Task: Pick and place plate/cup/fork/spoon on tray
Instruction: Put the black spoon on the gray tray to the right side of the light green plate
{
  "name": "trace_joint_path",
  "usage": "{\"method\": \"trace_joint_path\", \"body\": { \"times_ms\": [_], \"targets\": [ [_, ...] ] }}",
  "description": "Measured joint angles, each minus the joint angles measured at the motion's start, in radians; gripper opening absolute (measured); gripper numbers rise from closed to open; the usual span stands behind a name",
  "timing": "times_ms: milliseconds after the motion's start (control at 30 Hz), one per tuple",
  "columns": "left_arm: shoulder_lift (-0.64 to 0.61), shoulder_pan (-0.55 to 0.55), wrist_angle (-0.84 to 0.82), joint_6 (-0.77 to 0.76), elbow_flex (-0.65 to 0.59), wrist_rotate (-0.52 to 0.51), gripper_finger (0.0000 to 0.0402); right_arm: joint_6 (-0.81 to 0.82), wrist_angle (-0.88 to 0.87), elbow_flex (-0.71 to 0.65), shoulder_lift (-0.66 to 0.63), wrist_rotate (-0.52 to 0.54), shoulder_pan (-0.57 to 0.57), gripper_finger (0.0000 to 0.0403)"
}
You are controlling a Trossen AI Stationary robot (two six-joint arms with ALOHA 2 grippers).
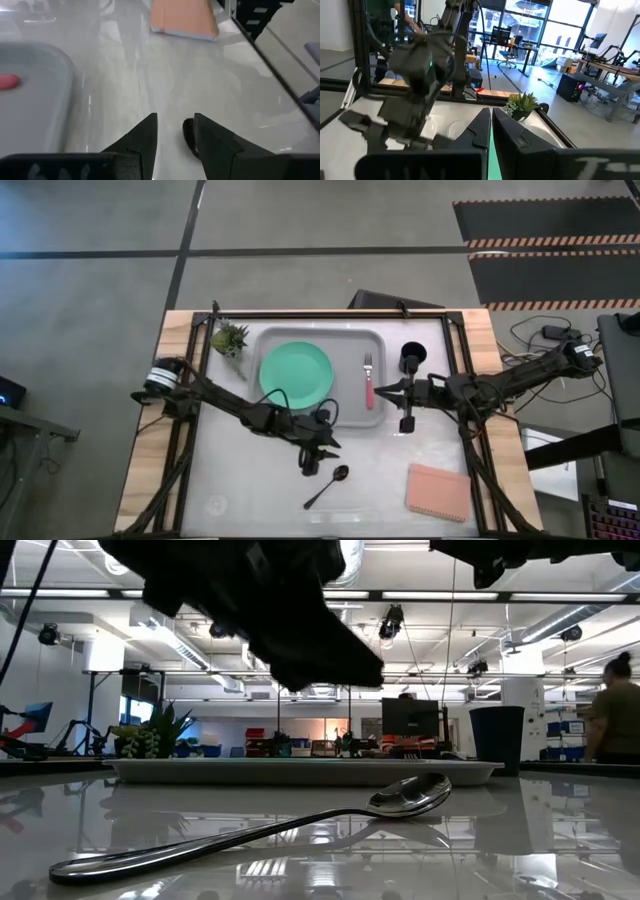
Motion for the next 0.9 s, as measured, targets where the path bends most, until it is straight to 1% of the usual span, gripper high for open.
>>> {"method": "trace_joint_path", "body": {
  "times_ms": [67,233,400,900],
  "targets": [
    [0.036,-0.003,0.028,-0.002,0.003,0.001,0.0109,0.004,-0.003,0.000,-0.005,0.000,0.000,0.0009],
    [0.105,-0.008,0.036,-0.002,0.035,0.005,0.0109,0.018,-0.015,0.000,-0.002,0.000,0.000,0.0009],
    [0.146,-0.012,0.043,-0.001,0.075,0.060,0.0109,0.023,-0.030,0.000,-0.005,0.000,0.000,0.0009],
    [0.154,-0.013,0.038,0.007,0.070,0.063,0.0112,0.032,-0.031,0.000,-0.003,0.000,0.000,0.0009]
  ]
}}
